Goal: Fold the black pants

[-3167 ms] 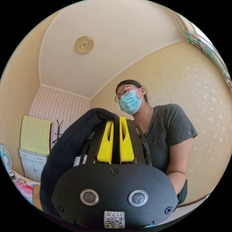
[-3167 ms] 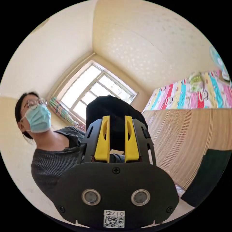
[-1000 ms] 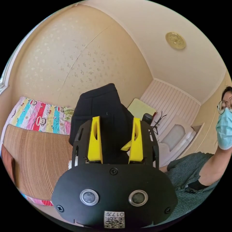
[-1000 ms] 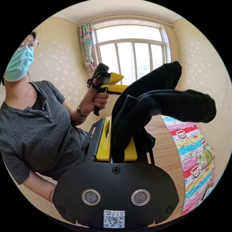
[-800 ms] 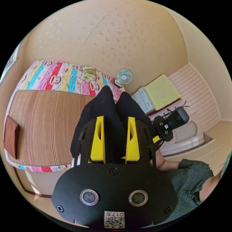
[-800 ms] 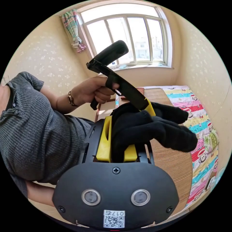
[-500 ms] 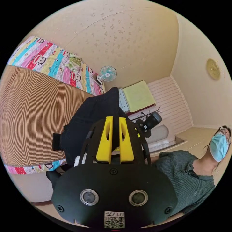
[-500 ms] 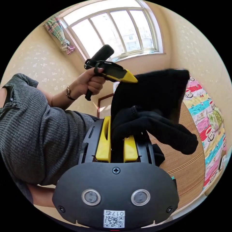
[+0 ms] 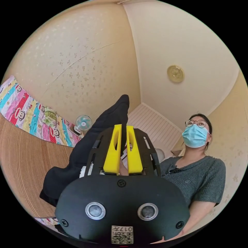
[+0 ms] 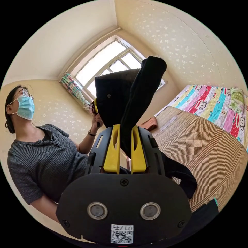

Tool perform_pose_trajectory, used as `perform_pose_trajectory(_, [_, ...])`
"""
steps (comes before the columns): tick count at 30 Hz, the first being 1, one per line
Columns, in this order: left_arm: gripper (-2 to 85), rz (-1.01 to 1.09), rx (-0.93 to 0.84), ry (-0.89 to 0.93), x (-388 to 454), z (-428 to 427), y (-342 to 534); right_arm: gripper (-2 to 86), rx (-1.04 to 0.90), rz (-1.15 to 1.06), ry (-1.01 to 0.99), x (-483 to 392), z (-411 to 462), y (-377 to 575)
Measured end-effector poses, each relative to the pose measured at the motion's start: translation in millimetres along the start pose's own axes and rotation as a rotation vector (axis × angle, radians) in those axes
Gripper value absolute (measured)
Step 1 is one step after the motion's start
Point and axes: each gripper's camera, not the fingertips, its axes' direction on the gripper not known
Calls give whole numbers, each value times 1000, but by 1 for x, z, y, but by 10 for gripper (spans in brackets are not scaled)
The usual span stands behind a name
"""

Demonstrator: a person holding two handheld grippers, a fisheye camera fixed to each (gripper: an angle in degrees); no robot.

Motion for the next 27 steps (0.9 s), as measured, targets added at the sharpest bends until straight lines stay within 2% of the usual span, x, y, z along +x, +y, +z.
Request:
perform_pose_trajectory(6, [32,68,-131,-389,66,-10,-14,18,20,-55,99,-14,7,-9])
perform_pose_trajectory(8, [25,-40,-192,-555,76,-22,-22,12,14,-86,121,-22,9,-16])
perform_pose_trajectory(11, [16,-16,-240,-758,105,-27,-28,7,14,-166,119,-44,16,-27])
perform_pose_trajectory(13, [12,53,-210,-756,128,-28,-31,5,37,-221,109,-67,17,-37])
perform_pose_trajectory(20, [13,288,59,-506,215,-53,-86,6,184,-429,198,-163,-18,-84])
perform_pose_trajectory(24, [18,346,80,-446,244,-60,-148,11,360,-428,343,-209,-47,-130])
perform_pose_trajectory(27, [22,400,63,-397,237,-53,-205,15,451,-360,499,-210,-49,-166])
